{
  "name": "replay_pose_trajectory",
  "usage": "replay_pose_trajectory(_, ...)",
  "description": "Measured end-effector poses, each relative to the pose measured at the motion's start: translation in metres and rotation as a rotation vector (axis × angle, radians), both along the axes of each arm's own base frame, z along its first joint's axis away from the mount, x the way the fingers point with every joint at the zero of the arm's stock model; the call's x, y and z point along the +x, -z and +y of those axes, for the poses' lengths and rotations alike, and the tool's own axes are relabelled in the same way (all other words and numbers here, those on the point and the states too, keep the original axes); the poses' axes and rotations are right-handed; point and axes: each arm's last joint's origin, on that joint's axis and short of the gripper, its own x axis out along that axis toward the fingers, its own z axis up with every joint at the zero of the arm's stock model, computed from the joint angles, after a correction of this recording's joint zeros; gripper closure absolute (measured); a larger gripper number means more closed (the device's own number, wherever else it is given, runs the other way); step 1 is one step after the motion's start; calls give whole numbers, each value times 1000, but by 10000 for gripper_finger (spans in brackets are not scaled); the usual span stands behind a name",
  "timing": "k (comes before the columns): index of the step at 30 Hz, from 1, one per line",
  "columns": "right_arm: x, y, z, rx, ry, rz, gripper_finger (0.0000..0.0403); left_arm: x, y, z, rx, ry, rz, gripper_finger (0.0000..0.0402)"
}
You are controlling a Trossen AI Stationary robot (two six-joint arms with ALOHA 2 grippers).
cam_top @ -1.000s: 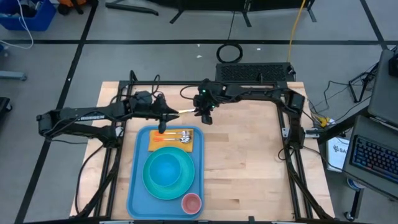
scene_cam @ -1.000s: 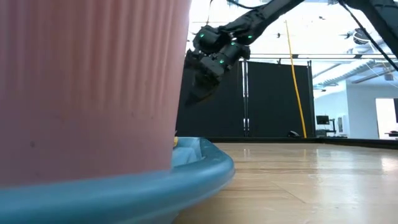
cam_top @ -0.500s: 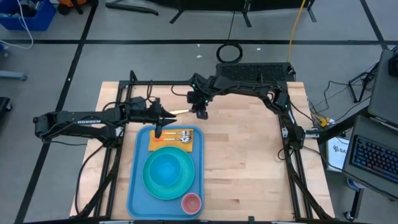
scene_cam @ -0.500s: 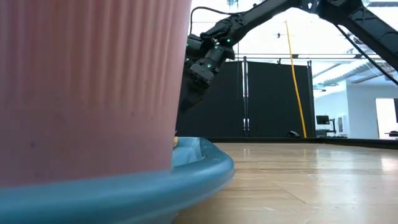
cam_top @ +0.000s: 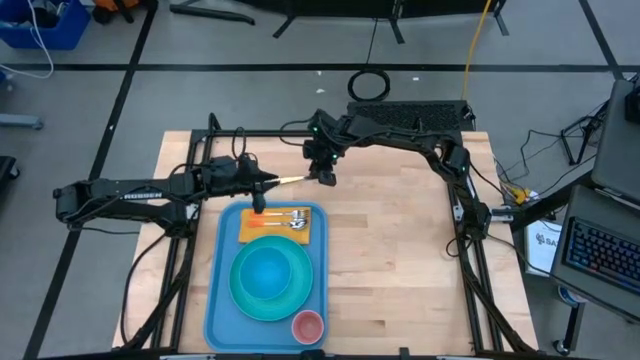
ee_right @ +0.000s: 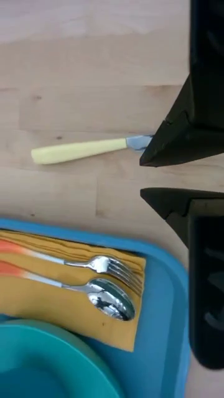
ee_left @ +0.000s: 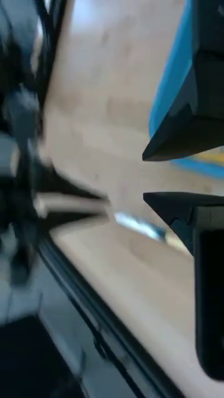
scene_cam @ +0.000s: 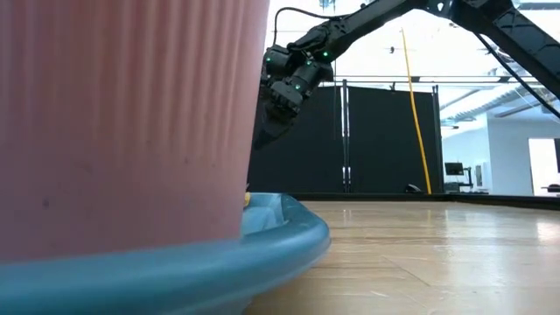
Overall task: Set up tray
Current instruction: Put the yellow knife to the bottom of the orange spoon on the yellow napkin on the blue serving tray
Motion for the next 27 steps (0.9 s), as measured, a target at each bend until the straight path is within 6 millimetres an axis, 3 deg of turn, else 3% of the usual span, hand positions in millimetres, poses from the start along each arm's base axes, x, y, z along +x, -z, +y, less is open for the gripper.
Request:
replay_pose_trajectory(6, -4, 1, 3, 26, 16, 26, 372, -6, 4, 11, -40, -98, 31, 393)
replay_pose_trajectory(10, -10, 0, 10, 32, 6, 29, 398, -12, 9, 20, -88, -167, 74, 398)
replay_pose_trajectory(18, -29, -10, 20, 25, 32, -95, 401, -30, 20, 38, -296, -256, 146, 399)
replay_pose_trajectory(22, -42, -8, 27, 17, 58, -163, 402, -28, 27, 47, -422, -234, 184, 400)
replay_pose_trajectory(27, -61, -5, 35, 17, 85, -226, 402, -19, 38, 57, -505, -261, 360, 400)
